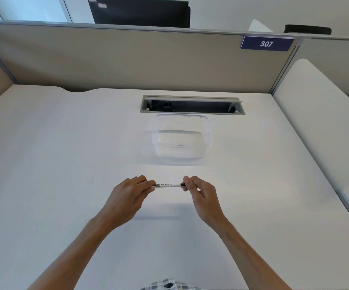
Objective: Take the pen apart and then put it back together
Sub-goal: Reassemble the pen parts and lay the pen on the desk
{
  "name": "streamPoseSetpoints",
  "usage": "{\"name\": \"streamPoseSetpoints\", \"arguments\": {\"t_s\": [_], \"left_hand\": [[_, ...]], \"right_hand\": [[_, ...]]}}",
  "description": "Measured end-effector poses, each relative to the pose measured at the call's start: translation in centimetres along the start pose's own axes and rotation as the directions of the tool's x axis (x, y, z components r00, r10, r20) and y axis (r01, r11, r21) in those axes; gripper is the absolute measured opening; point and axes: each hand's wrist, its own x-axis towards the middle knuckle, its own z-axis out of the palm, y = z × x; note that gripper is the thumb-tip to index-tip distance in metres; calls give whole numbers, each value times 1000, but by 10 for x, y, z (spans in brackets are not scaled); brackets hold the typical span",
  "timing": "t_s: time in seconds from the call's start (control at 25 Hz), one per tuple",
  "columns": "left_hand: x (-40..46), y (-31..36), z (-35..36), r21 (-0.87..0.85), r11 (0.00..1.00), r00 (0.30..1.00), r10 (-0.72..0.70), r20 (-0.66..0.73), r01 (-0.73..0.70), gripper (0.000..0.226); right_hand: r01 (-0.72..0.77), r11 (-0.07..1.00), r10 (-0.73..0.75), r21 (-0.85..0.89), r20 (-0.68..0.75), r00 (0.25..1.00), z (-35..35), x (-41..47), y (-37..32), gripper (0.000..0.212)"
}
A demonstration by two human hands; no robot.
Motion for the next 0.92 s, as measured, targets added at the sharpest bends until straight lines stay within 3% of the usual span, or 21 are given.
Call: {"name": "streamPoseSetpoints", "arguments": {"t_s": [0.2, 0.64, 0.92], "left_hand": [[1, -1, -2, 5, 1000, 1000, -2, -6, 2, 33], [3, 3, -5, 24, 999, 999, 35, -19, -34, 29], [3, 5, -4, 25, 998, 999, 50, -23, -49, 29]], "right_hand": [[62, 998, -62, 9, 28, 998, -10, -4, -3, 5], [85, 988, -82, -131, 34, 996, -5, -3, -2, 23], [22, 996, -19, -84, 37, 999, -3, -1, -3, 40]]}}
